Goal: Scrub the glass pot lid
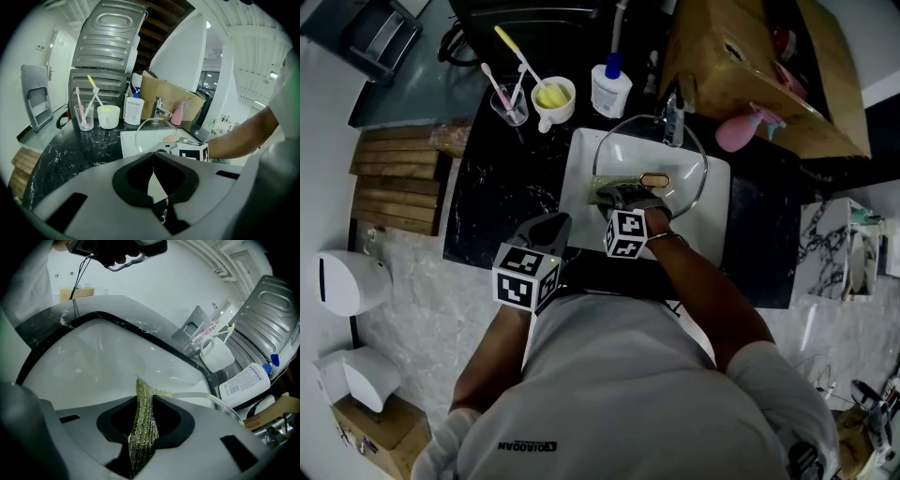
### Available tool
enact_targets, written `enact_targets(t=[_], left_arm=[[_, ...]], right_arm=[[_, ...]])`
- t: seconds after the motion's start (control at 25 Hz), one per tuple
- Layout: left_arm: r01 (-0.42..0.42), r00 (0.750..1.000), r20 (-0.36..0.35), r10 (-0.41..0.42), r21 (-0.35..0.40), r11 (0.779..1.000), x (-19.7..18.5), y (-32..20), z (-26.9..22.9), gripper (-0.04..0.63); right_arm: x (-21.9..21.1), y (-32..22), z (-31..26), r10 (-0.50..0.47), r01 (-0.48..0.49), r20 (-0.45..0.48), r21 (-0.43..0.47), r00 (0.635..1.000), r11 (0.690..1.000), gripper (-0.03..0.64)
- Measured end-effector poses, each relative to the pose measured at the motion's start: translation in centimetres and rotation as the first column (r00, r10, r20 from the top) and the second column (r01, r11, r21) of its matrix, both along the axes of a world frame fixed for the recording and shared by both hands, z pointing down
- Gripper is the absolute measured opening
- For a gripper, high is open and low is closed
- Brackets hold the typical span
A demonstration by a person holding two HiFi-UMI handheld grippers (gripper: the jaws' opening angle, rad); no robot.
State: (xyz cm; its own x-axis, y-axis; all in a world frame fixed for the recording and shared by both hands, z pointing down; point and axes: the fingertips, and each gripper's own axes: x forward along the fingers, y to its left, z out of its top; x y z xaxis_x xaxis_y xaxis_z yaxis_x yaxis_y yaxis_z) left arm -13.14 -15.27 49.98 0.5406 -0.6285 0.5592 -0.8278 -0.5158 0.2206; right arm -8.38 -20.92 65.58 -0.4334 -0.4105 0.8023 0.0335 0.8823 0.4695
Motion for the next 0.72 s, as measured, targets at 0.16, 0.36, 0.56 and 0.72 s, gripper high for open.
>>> enact_targets(t=[0.16,0.36,0.56,0.72], left_arm=[[-0.005,1.0,0.006,0.005,-0.001,1.0,0.5,0.2,-0.1,0.015],[-0.007,1.0,0.007,0.007,0.001,1.0,1.2,0.2,-0.1,0.015],[-0.01,1.0,0.007,0.01,0.002,1.0,2.2,0.2,-0.2,0.015],[-0.012,1.0,0.005,0.012,0.001,1.0,2.9,0.3,-0.2,0.015]], right_arm=[[0.7,0.5,0.1,-0.007,0.007,0.005,-0.011,1.0,1.0,0.103],[1.5,1.2,0.3,-0.026,0.026,0.004,-0.021,1.0,0.999,0.103],[2.4,1.8,0.5,-0.049,0.049,-0.002,-0.026,0.999,0.998,0.103],[3.3,2.6,0.9,-0.097,0.096,-0.028,-0.032,0.995,0.995,0.103]])
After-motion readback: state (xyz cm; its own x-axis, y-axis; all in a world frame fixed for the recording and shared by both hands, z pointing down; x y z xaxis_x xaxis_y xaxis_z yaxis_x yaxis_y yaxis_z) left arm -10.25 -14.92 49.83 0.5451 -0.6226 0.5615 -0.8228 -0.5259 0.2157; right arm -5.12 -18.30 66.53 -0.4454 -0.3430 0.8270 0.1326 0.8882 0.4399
